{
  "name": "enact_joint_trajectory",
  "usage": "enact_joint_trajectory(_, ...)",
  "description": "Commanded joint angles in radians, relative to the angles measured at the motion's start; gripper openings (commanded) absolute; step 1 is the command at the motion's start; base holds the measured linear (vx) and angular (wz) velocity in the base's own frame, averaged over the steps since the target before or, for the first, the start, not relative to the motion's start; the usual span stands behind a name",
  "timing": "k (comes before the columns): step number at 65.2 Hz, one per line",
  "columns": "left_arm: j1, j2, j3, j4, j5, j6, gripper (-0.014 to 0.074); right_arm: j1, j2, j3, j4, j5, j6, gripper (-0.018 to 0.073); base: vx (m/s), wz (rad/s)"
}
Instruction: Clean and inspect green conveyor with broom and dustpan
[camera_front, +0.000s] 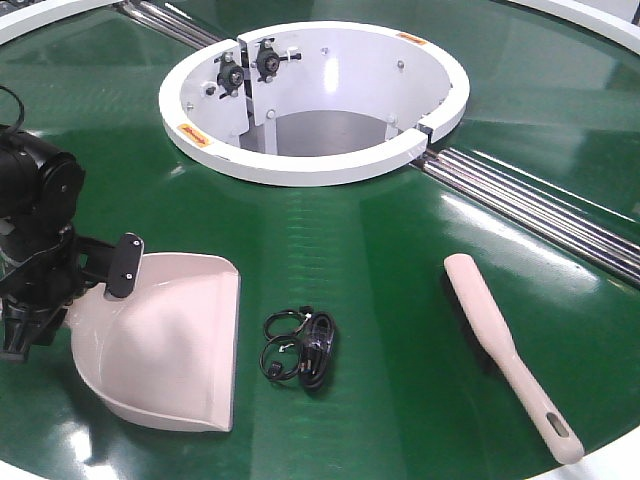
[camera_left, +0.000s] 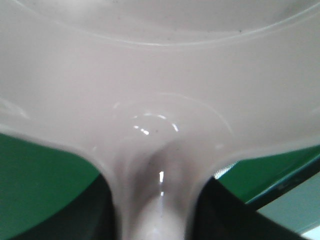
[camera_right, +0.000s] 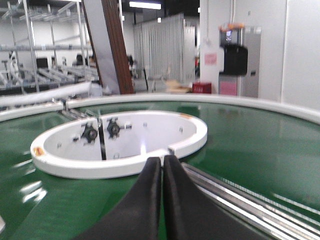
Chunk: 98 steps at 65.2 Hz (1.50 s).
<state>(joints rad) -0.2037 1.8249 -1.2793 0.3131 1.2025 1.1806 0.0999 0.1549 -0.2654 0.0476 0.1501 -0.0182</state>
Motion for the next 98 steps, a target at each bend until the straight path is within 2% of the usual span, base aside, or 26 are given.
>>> enact_joint_trajectory(1,-0.009,-0.048,-0.017,0.004,0.025,0.002,-0.0006,-0.005,0.141,-0.141,0.028,0.065,0.003,-0.0008,0.00,0.00)
enact_joint_trajectory(9,-0.009,-0.048,-0.017,0.004,0.025,0.002,-0.0006,-0.005,0.328,-0.261,0.089,0.208,0.003,-0.0008,0.00,0.00)
enact_joint_trajectory(27,-0.009,-0.048,-0.017,0.004,0.025,0.002,-0.0006,-0.005,0.534,-0.285,0.092,0.233,-0.002,-0.0006,0.00,0.00)
enact_joint_trajectory(35,-0.009,-0.048,-0.017,0.004,0.025,0.002,-0.0006,-0.005,0.588,-0.331,0.081,0.352,-0.006,0.0015,0.00,0.00)
enact_joint_trajectory(47,-0.009,-0.048,-0.017,0.004,0.025,0.002,-0.0006,-0.005,0.692,-0.446,0.041,0.590,-0.005,0.0150,0.00,0.00)
enact_joint_trajectory(64,-0.009,-0.048,-0.017,0.004,0.025,0.002,-0.0006,-0.002,0.832,-0.538,0.035,0.667,-0.013,0.0440,0.00,0.00)
enact_joint_trajectory(71,-0.009,-0.048,-0.017,0.004,0.025,0.002,-0.0006,0.043,0.896,-0.570,0.024,0.694,-0.013,0.0533,0.00,0.00)
enact_joint_trajectory(82,-0.009,-0.048,-0.017,0.004,0.025,0.002,-0.0006,0.133,1.015,-0.623,-0.048,0.740,0.059,0.0566,0.00,0.00)
enact_joint_trajectory(98,-0.009,-0.048,-0.017,0.004,0.026,0.002,-0.0006,0.140,1.177,-0.677,-0.048,0.790,0.074,0.0566,0.00,0.00)
